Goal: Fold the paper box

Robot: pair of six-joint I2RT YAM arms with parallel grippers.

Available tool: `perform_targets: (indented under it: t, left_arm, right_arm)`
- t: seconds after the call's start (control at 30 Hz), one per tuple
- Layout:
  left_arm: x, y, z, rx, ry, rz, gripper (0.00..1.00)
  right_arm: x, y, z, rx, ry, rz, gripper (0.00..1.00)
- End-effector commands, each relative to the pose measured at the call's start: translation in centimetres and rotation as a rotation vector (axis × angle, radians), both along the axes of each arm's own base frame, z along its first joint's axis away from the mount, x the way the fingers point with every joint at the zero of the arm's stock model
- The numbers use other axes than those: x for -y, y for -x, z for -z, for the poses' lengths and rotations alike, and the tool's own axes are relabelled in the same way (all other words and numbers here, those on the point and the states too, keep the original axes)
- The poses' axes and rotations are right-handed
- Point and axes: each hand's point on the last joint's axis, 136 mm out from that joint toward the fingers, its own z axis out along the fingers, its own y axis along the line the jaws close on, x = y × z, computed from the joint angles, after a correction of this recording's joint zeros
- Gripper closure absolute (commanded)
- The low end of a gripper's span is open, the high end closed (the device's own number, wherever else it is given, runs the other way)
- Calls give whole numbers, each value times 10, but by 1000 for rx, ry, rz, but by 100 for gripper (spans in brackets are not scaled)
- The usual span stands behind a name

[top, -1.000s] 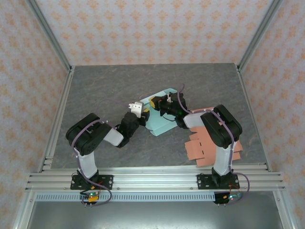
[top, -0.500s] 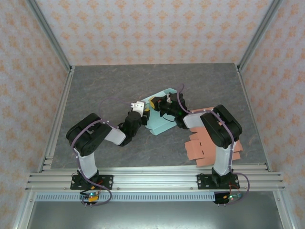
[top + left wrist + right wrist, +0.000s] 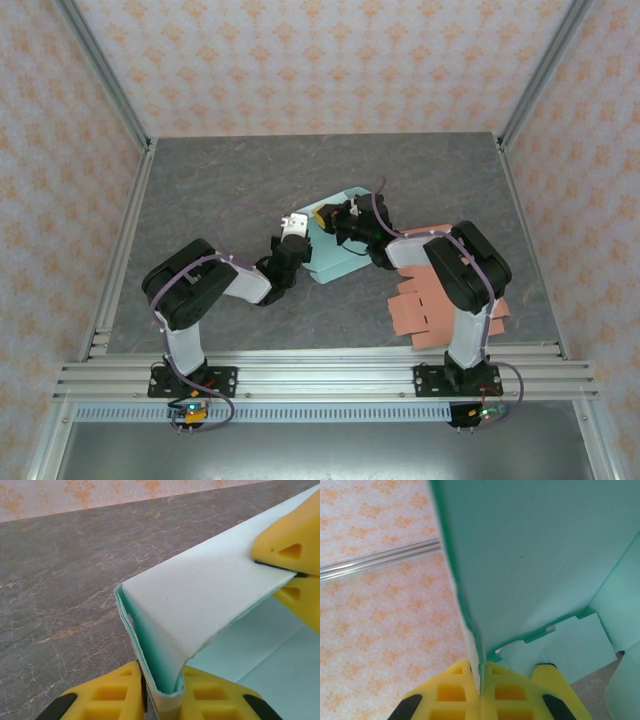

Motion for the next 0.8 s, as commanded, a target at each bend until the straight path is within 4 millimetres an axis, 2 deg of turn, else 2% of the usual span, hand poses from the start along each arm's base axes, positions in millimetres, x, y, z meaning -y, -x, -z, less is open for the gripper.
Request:
perform_targets:
  t: [0.0, 0.13, 0.27, 0.43, 0.57, 0.73, 0.77]
  left_arm:
    - [10, -8, -27, 57, 56, 3, 84]
    - [13, -8, -28, 50, 53, 30, 94]
    - [9, -7, -26, 48, 51, 34, 97]
    - [-1, -5, -38, 48, 86, 33, 98]
    - [-3, -5, -60, 32, 94, 95, 99]
    - [-10, -5, -82, 38, 91, 184, 100]
    - [-10, -5, -86, 47, 99, 213, 100]
  right_arm:
    - [-23, 29, -26, 36, -14, -173, 98]
    - [-20, 26, -42, 87, 10, -166, 74]
    - [-5, 21, -63, 147, 36, -127, 60]
    - [25, 27, -116, 311, 187, -84, 49]
    - [50, 36, -158, 415, 311, -81, 48]
    - [97, 36, -194, 538, 532, -93, 48]
    - [107, 35, -197, 563, 603, -101, 44]
